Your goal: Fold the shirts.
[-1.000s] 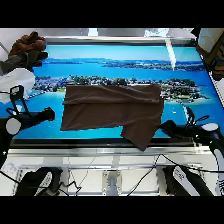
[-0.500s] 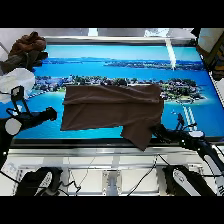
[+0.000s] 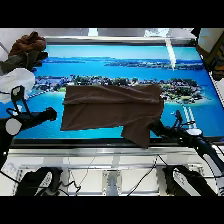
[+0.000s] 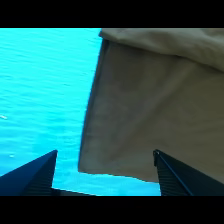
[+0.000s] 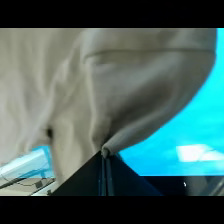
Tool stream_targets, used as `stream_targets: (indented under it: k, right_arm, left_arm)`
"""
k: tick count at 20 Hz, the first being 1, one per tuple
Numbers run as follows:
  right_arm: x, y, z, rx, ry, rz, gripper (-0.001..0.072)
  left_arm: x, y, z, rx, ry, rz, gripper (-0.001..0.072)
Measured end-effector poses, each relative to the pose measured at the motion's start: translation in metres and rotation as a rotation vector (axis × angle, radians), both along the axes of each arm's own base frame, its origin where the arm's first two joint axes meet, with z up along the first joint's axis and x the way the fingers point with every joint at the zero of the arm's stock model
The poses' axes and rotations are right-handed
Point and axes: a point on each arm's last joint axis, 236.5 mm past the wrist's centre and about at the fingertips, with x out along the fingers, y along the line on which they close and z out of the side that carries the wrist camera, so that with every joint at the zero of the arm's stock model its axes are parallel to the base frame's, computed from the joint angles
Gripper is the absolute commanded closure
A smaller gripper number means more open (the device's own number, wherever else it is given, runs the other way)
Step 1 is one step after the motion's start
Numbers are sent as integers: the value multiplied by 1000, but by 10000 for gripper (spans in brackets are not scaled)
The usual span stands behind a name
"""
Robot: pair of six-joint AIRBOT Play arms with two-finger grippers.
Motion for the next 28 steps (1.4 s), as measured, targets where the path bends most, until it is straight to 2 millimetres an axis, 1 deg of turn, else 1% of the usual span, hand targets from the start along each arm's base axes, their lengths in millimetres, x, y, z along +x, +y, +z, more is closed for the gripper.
stream_targets:
  k: [1, 3, 4, 6, 7, 9, 11, 12, 13, 14, 17, 20, 23, 24, 25, 27, 28]
  right_arm:
    - [3, -2, 6, 2, -13, 5, 681]
    - [8, -6, 18, 0, -40, 17, 681]
    - [9, -8, 24, -1, -53, 20, 681]
    - [10, -12, 33, -12, -76, 25, 681]
    - [9, -13, 36, -20, -81, 30, 681]
    - [5, -14, 39, -29, -82, 41, 681]
    - [3, -15, 40, -38, -79, 51, 680]
    - [2, -15, 40, -39, -79, 56, 681]
    - [1, -15, 40, -41, -77, 57, 681]
    - [1, -15, 41, -43, -77, 57, 681]
    - [0, -16, 40, -47, -76, 60, 681]
    - [-1, -16, 40, -49, -75, 62, 680]
    - [-1, -16, 40, -49, -74, 62, 681]
    - [-1, -16, 40, -49, -74, 62, 681]
    - [-1, -16, 40, -48, -74, 61, 681]
    - [-1, -16, 40, -49, -74, 60, 681]
    - [0, -16, 40, -49, -74, 60, 681]
  left_arm:
    - [0, 4, -1, 13, -1, 11, 114]
    - [-2, 20, -8, 14, 10, 99, 367]
    - [-6, 31, -15, -1, 26, 168, 433]
    - [-17, 52, -32, -50, 62, 309, 436]
    - [-25, 59, -43, -87, 86, 370, 436]
    - [-39, 62, -66, -192, 137, 459, 431]
    - [-46, 54, -82, -300, 165, 486, 429]
    - [-46, 48, -86, -341, 170, 482, 408]
    - [-47, 44, -91, -376, 181, 478, 343]
    - [-48, 39, -97, -403, 203, 470, 300]
    - [-49, 21, -118, -512, 285, 447, 291]
    - [-40, 1, -131, -641, 329, 431, 292]
    - [-32, -10, -141, -732, 353, 435, 294]
    - [-30, -12, -143, -754, 357, 438, 315]
    - [-28, -14, -144, -769, 356, 442, 413]
    - [-22, -10, -148, -767, 337, 453, 647]
    - [-16, -6, -148, -769, 310, 470, 695]
